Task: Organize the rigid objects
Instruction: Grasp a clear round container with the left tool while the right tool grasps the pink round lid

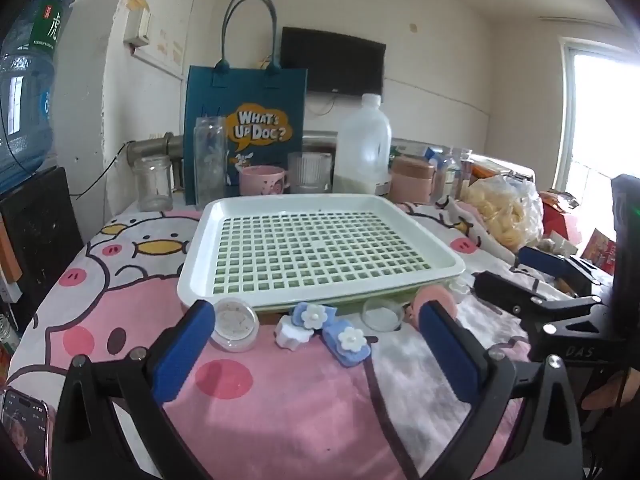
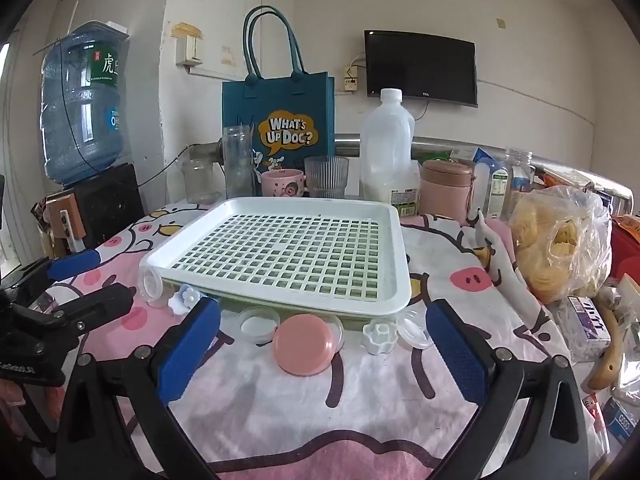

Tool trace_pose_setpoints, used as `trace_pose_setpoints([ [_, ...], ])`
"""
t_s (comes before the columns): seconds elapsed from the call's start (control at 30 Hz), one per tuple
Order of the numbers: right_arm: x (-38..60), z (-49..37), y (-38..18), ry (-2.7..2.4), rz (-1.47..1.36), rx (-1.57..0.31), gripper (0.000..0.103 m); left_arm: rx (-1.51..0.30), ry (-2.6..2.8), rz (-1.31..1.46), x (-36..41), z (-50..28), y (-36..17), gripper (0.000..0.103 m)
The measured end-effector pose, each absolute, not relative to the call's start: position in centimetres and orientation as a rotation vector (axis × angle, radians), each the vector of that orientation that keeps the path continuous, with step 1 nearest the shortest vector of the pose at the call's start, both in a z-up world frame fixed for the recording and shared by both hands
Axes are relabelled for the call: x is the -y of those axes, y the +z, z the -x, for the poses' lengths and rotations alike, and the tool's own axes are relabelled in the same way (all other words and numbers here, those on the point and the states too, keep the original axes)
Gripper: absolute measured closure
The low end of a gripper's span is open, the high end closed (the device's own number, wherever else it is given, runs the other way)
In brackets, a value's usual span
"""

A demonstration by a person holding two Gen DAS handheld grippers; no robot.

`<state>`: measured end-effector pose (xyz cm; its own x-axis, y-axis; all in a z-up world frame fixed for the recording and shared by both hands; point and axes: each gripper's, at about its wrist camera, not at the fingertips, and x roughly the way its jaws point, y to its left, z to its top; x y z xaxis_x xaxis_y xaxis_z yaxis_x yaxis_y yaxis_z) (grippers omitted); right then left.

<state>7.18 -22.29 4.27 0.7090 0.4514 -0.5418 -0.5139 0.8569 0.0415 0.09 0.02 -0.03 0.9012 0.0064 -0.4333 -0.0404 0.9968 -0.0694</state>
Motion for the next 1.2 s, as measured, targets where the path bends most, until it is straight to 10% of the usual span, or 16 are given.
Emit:
trace_pose_setpoints([
  [0.67,21.4,-8.9,2.8,0.539,0.143,-0.696,0.000,-0.572,0.044,0.222,-2.6,-1.9,-1.5,0.000],
  [1.2,18.9,-11.1,-0.1,0.605,0.154,-0.952,0.015,-0.696,0.126,0.406,-7.1,-5.6,-3.9,0.030],
])
